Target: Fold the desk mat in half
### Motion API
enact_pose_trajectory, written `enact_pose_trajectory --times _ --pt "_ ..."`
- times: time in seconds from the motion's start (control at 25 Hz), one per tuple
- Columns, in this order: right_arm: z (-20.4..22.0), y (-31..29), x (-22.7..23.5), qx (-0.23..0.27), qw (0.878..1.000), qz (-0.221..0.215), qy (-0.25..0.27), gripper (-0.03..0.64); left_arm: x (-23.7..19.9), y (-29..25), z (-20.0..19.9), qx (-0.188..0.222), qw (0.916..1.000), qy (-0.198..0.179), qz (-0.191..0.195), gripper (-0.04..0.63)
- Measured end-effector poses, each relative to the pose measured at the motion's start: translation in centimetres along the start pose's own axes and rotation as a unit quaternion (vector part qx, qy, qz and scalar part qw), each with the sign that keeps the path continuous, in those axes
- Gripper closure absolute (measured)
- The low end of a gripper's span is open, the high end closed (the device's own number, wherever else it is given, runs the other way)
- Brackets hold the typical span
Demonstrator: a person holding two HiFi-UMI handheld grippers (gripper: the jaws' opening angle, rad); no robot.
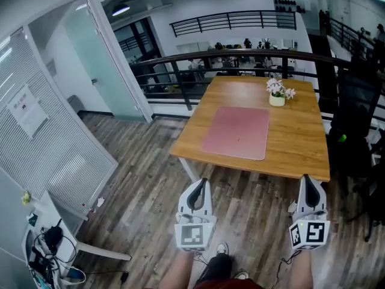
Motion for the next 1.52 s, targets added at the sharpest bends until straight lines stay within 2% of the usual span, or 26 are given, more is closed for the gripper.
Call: enact_pose_trajectory --times 0.24,0.76,1.12,1.52 --pt "1.0 -5.0 0.2 -0.005 1.0 0.005 0.011 0.607 -1.8 -4.6 2.0 -0.004 1.0 0.004 0.008 0.575" --pt "3.7 -20.8 -1.4 -0.025 0.999 0.017 0.022 0.606 -10.0 -18.3 6.4 -0.013 0.9997 0.007 0.021 0.575" --pt "6.3 -29.7 -2.1 -0.038 0.998 0.041 0.025 0.606 -15.2 -27.1 9.6 -0.017 0.9989 0.031 0.032 0.575" --pt "7.5 -34.1 -0.5 -0.045 0.996 0.062 0.039 0.606 -15.5 -33.1 11.6 -0.014 0.9976 0.038 0.056 0.575"
Point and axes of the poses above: the fingertips, and each gripper's own axes: y backward along the fingers, x to its right, z out of its underside, the point moved 4 cm from there along y, backward along the fingers, and after that the axes turned 13 degrees about -z, right-handed, at the moved point
